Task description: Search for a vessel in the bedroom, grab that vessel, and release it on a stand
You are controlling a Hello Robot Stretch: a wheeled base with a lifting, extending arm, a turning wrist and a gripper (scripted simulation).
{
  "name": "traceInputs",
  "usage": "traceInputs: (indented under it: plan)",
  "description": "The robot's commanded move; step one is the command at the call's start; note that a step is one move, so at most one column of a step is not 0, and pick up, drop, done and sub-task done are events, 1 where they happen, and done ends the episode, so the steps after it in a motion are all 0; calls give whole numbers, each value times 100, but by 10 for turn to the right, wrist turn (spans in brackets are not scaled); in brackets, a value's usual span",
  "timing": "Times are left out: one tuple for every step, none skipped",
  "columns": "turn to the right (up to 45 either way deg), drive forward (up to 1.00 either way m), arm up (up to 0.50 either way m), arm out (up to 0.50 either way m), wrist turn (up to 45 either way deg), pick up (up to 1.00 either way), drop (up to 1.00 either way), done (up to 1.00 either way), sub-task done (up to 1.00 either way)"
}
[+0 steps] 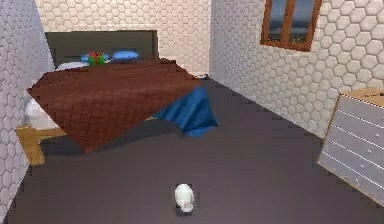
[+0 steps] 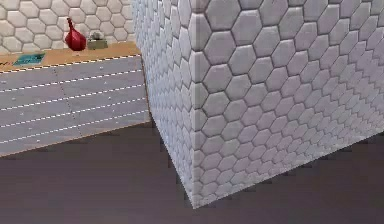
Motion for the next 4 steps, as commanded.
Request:
traceInputs:
  plan:
    - [360,0,0,0,0,0,0,0,0]
    - [0,65,0,0,0,0,0,0,0]
    - [360,0,0,0,0,0,0,0,0]
    - [30,0,0,0,0,0,0,0,0]
